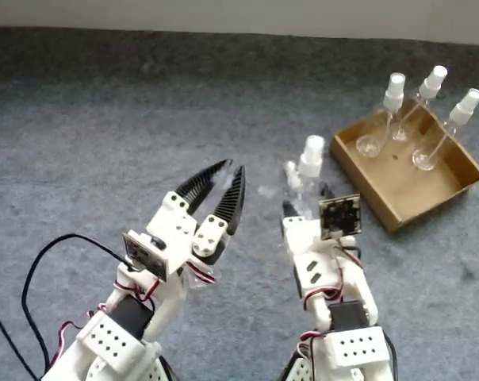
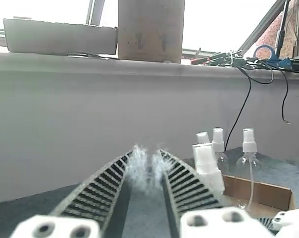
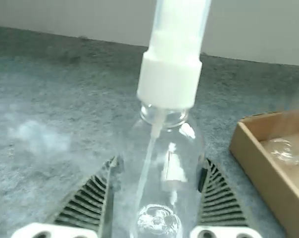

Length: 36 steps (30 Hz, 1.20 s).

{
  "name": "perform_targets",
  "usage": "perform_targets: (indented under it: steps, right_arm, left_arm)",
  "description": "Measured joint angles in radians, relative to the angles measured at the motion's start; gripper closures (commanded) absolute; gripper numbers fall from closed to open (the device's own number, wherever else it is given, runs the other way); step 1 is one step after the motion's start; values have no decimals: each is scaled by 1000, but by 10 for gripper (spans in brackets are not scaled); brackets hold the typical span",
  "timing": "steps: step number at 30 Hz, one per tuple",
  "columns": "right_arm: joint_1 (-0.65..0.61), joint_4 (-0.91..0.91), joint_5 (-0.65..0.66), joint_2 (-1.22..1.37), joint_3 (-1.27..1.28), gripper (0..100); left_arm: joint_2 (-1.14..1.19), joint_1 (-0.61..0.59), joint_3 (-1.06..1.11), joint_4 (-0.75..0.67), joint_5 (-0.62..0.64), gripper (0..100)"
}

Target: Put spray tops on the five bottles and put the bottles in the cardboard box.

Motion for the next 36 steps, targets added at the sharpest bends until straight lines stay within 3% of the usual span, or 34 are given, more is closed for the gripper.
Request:
perform_targets:
  steps: [8, 15, 21, 28, 36]
  right_arm:
    - [272, 0, 38, 0, -143, 893]
    - [371, 0, 110, 28, -245, 893]
    - [466, -5, 110, 296, -404, 893]
    - [568, -236, 110, 672, -540, 893]
    - [568, -486, 110, 1022, -545, 893]
  left_arm:
    - [-135, 0, 31, 147, 0, 966]
    - [-169, 2, 40, 157, 0, 966]
    - [-173, -6, 48, 157, 0, 966]
    - [-173, -115, 48, 157, 0, 966]
    - [-173, -115, 48, 157, 0, 966]
